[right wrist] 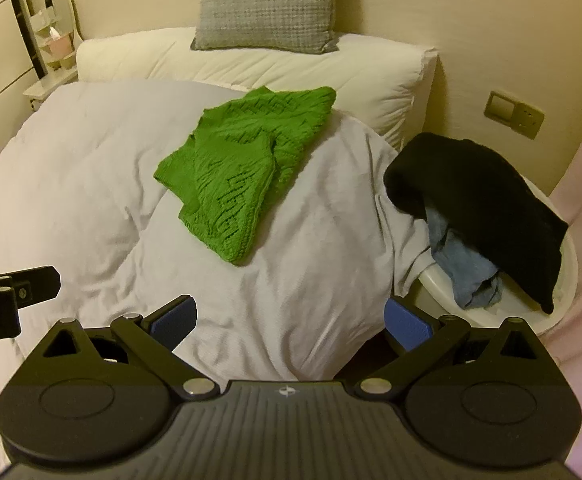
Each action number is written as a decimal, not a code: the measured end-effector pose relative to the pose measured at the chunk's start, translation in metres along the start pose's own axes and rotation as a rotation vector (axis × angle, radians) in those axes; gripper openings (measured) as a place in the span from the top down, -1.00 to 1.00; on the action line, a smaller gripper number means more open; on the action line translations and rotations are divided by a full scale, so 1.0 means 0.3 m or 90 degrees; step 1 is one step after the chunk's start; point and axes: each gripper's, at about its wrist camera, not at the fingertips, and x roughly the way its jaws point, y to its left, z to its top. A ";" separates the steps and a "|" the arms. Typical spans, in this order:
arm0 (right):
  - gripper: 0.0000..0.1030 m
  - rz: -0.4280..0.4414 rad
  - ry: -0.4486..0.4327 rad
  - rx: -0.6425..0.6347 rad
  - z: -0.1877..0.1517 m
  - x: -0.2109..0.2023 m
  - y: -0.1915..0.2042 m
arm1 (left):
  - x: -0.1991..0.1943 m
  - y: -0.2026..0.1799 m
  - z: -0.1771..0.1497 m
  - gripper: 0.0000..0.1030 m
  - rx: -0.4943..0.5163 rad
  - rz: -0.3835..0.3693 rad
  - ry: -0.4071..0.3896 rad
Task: Fold clothes
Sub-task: 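Approach the green knit vest on the bed with both tools open, then close both grippers on the green vest's edge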
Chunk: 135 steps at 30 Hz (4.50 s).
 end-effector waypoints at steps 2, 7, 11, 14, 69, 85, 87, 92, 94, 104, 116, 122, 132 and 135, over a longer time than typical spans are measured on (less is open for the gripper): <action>-1.00 0.003 0.000 0.001 -0.001 0.002 0.001 | 0.003 0.001 -0.003 -0.98 -0.001 0.000 0.000; -1.00 0.007 0.008 0.000 0.009 -0.001 0.007 | 0.012 0.004 -0.010 -0.98 -0.003 0.000 0.001; -1.00 0.005 -0.002 -0.003 -0.006 -0.005 0.016 | 0.005 0.014 -0.009 -0.98 -0.006 0.000 -0.002; -1.00 0.002 0.003 -0.004 -0.003 0.005 0.023 | 0.006 0.025 0.000 -0.98 -0.007 0.000 -0.003; -1.00 0.011 0.041 -0.009 0.103 0.145 0.062 | 0.151 0.083 0.056 -0.98 -0.013 0.010 0.044; -1.00 0.008 0.065 0.008 0.145 0.241 -0.006 | 0.274 0.006 0.112 -0.98 0.003 -0.001 0.082; -1.00 0.009 0.071 0.009 0.162 0.261 -0.020 | 0.291 -0.005 0.128 -0.98 0.003 0.003 0.086; -1.00 0.011 0.085 0.007 0.207 0.304 -0.047 | 0.335 -0.031 0.167 -0.98 0.000 0.013 0.096; -1.00 0.012 0.090 0.005 0.222 0.321 -0.055 | 0.353 -0.041 0.180 -0.98 -0.002 0.015 0.101; -1.00 0.022 0.113 -0.003 0.289 0.410 -0.104 | 0.434 -0.089 0.235 -0.98 -0.021 0.014 0.118; -1.00 -0.004 0.097 -0.055 0.364 0.530 -0.149 | 0.602 -0.099 0.237 -0.98 -0.098 0.017 0.199; -1.00 0.000 0.109 -0.092 0.402 0.610 -0.161 | 0.695 -0.096 0.234 -0.98 -0.128 0.025 0.240; -1.00 0.067 0.191 -0.100 0.477 0.787 -0.184 | 0.853 -0.090 0.230 -0.98 -0.151 -0.005 0.266; -1.00 0.073 0.203 -0.101 0.507 0.850 -0.194 | 0.907 -0.088 0.228 -0.98 -0.161 -0.013 0.266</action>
